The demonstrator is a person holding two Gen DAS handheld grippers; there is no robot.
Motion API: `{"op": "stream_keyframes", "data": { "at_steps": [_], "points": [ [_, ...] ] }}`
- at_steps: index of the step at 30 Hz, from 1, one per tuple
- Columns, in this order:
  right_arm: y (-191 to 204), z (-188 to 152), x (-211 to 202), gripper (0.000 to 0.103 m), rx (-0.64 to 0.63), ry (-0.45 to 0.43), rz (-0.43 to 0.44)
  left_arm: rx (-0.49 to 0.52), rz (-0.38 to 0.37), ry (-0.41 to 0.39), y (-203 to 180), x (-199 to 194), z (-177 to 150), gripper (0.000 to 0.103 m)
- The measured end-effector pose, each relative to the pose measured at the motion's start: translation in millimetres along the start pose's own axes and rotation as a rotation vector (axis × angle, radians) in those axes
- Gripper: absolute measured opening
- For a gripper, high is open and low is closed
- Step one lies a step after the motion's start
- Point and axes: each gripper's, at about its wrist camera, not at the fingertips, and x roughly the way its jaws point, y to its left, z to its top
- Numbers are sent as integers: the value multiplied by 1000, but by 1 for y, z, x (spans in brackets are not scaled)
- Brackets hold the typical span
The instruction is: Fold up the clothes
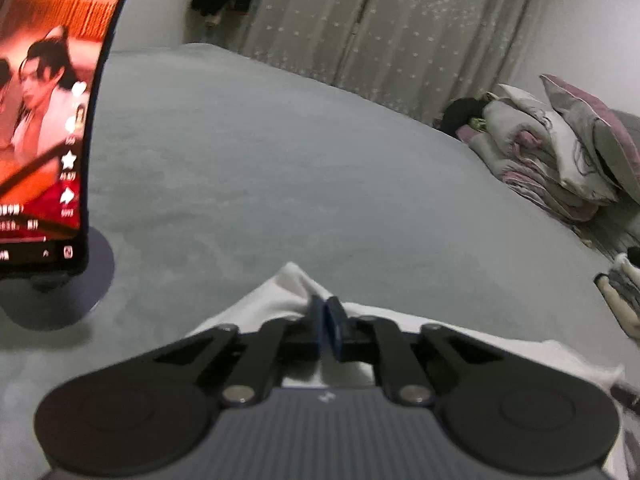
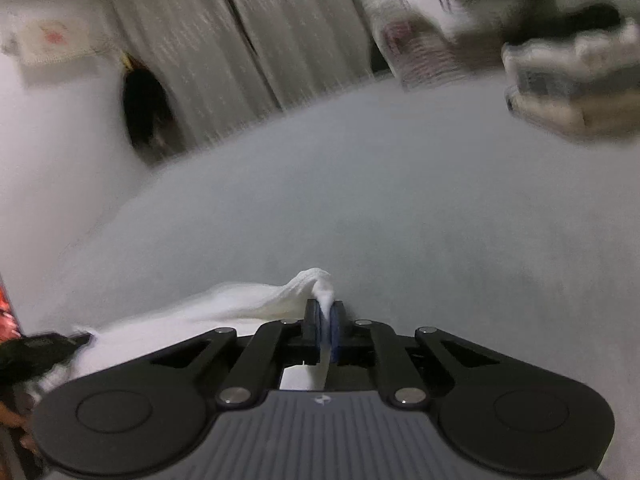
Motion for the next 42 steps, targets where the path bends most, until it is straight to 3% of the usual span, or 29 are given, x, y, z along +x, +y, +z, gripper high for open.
{"op": "stream_keyframes", "data": {
  "at_steps": [3,4,8,9,11,19,20,22,27,30,33,35,38,42],
  "points": [
    [-5,0,3,7,19,32,18,-10,-7,2,-3,-3,0,7],
    [-6,2,1,8,21,41,23,-13,-16,5,-3,-4,1,12],
    [-15,3,-17,26,56,81,55,5,-61,12,-9,-15,-2,37],
    [-17,2,-23,32,65,88,65,23,-62,12,-11,-18,-3,38],
    [-20,-3,-37,35,84,111,88,61,-64,12,-16,-24,-5,39],
    [-14,-31,-66,35,171,278,237,58,-103,6,-9,-43,-9,39],
    [-12,-32,-65,34,160,279,234,60,-110,5,-8,-45,-10,39],
    [-13,-31,-59,10,135,280,209,73,-134,0,-6,-46,-12,39],
    [-27,-26,-69,7,231,295,232,113,-139,2,-1,-53,-17,37],
    [-46,-29,-70,5,323,345,217,143,-104,15,5,-52,-22,21],
    [-38,-33,-67,5,258,338,191,117,-108,9,7,-55,-22,20],
    [-27,-31,-69,7,182,322,177,141,-109,6,0,-59,-24,32],
    [-27,-28,-71,15,169,317,192,201,-117,7,-14,-64,-29,50],
    [-35,-28,-62,21,231,309,232,279,-137,15,-36,-71,-35,52]
  ]
}}
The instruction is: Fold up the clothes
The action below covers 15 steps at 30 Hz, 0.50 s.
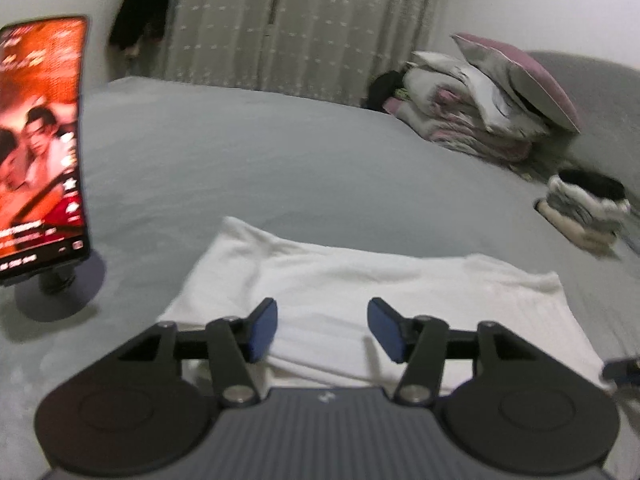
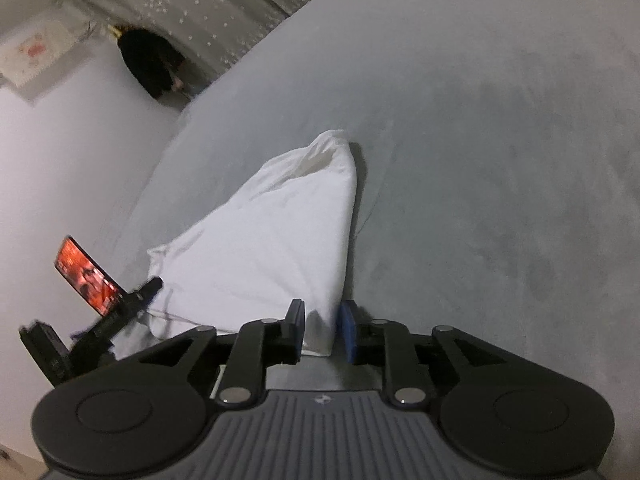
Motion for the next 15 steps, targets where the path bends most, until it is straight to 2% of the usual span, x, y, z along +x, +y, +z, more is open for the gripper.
{"op": "stream_keyframes", "data": {
  "at_steps": [3,7,11,15],
  "points": [
    [-2,2,0,21,3,-22,1,25,-42,-9,-16,-4,1,53],
    [5,9,-3,24,-55,-90,-49,58,-125,-8,-42,-8,-2,54],
    [21,18,-2,24,-182,-159,-78,150,-224,7,-73,-6,-11,54],
    [45,24,20,24,-341,-175,-102,188,-354,49,-93,-2,-23,54]
  ]
}}
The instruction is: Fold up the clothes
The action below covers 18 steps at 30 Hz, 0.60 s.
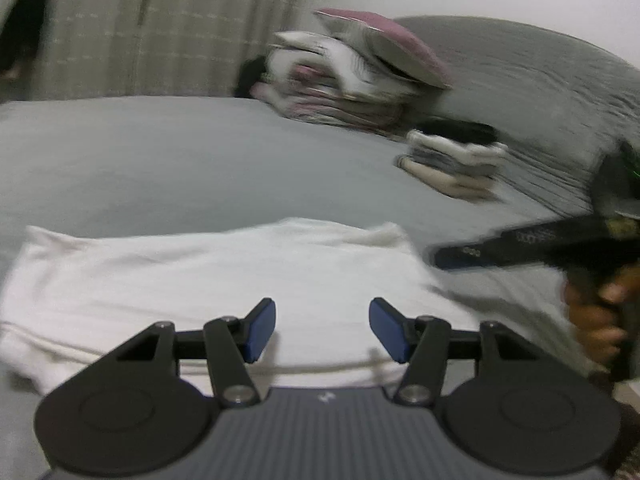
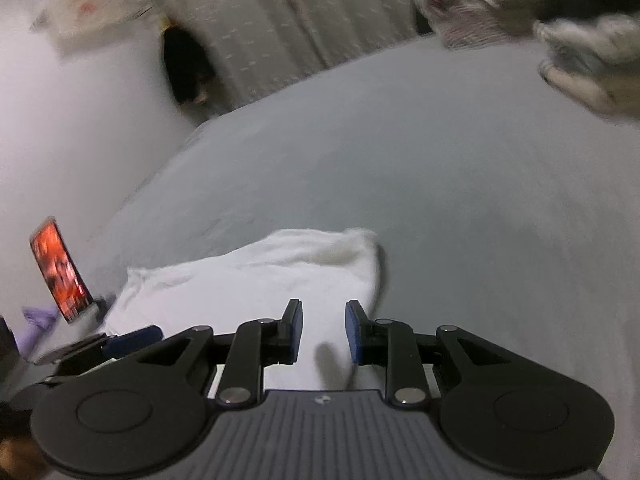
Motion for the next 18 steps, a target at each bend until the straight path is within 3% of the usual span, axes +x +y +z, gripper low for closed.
{"op": "stream_keyframes", "data": {
  "at_steps": [3,6,10,12,14,16,18],
  "points": [
    [12,6,25,24,-97,19,-3,42,-48,50,-10,10,-8,56],
    [9,15,51,23,-156,38,-26,106,-64,86,-20,16,-16,67],
    [-8,34,74,4,-162,22,-42,152,-78,98,-26,19,-20,74],
    [-17,43,76,3,-111,24,-28,165,-80,101,-27,18,-21,76],
    [-19,44,69,7,-99,8,-59,173,-83,103,-27,17,-22,78],
    [-18,42,63,35,-84,-1,-91,174,-85,102,-25,16,-22,79],
    [-20,35,55,37,-57,7,-89,175,-82,100,-25,16,-21,79]
  ]
}}
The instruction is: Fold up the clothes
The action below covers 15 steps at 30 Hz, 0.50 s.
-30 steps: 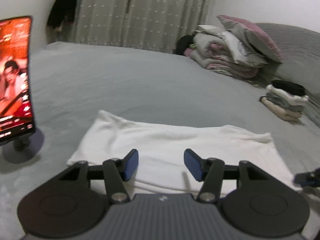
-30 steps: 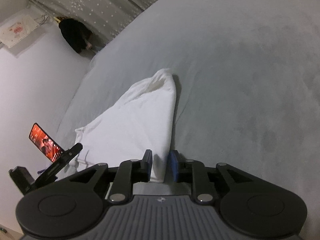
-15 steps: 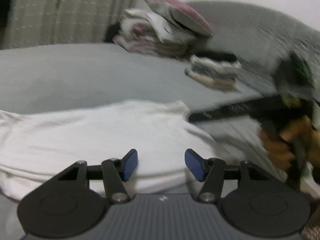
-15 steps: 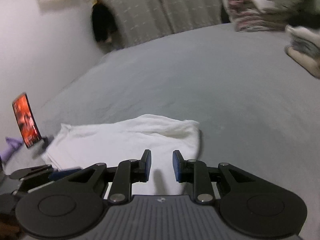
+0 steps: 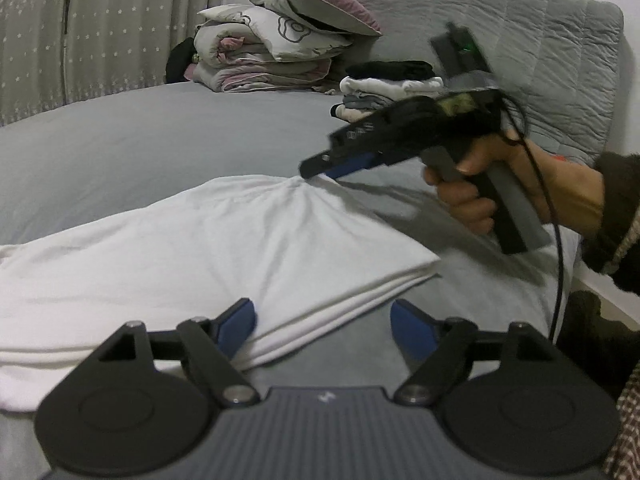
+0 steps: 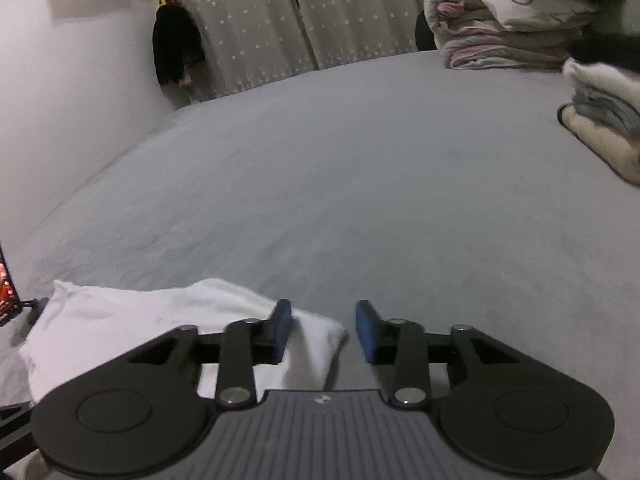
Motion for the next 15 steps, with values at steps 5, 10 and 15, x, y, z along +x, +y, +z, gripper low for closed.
{"op": "stream_keyframes", "data": {
  "at_steps": [5,10,15],
  "points": [
    [-12,-20,-26,37,74,24,46,24,5,-5,-5,-1,0,79],
    [-22,-36,-49,37,167,54,106,43,-17,-10,-13,2,4,80],
    [-26,-51,-67,37,257,122,194,76,-28,-9,-22,7,7,80]
  ]
}}
